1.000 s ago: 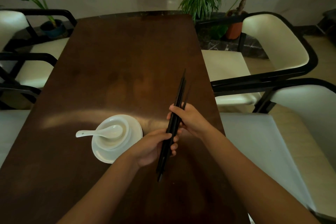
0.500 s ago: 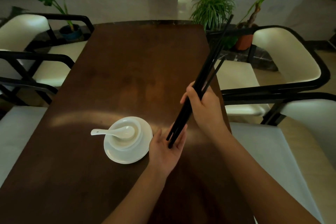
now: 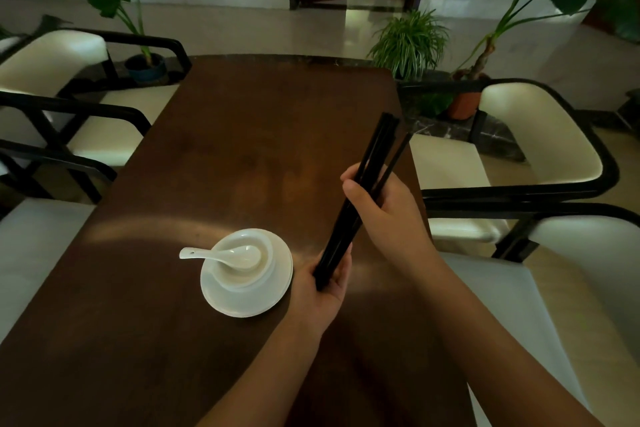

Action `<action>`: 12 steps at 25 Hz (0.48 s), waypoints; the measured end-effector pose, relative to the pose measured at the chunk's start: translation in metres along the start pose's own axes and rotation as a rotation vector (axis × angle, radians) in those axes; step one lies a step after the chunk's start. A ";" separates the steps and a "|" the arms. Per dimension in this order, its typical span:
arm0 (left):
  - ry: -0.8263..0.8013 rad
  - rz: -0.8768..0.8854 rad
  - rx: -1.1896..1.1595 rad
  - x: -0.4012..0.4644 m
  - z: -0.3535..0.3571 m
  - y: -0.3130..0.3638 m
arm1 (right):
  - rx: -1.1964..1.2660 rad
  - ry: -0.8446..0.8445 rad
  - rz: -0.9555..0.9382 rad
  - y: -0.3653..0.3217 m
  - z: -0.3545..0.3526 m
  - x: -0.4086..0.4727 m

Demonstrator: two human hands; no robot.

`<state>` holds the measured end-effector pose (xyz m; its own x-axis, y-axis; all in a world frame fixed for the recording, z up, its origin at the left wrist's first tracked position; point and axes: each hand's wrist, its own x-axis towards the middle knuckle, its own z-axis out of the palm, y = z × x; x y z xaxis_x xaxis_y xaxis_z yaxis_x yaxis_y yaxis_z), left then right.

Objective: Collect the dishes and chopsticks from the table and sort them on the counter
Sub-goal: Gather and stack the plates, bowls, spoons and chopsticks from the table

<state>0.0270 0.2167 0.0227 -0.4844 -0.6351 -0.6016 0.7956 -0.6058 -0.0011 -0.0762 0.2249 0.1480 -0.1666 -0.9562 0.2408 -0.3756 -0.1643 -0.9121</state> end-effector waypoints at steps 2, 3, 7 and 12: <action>-0.011 0.003 0.012 -0.002 -0.001 -0.001 | 0.008 -0.004 -0.026 -0.004 0.001 0.000; -0.017 0.008 0.015 -0.004 -0.001 -0.001 | 0.001 -0.003 -0.023 -0.005 0.001 0.000; 0.045 0.032 0.180 -0.008 -0.005 0.004 | -0.106 0.002 0.035 0.000 -0.004 0.008; 0.063 0.120 0.822 -0.034 -0.046 0.026 | -0.091 -0.005 0.286 0.039 -0.011 0.032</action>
<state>0.0807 0.2446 0.0064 -0.3728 -0.7042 -0.6042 0.3096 -0.7082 0.6345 -0.1067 0.1904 0.1241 -0.2728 -0.9618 -0.0239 -0.3941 0.1344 -0.9092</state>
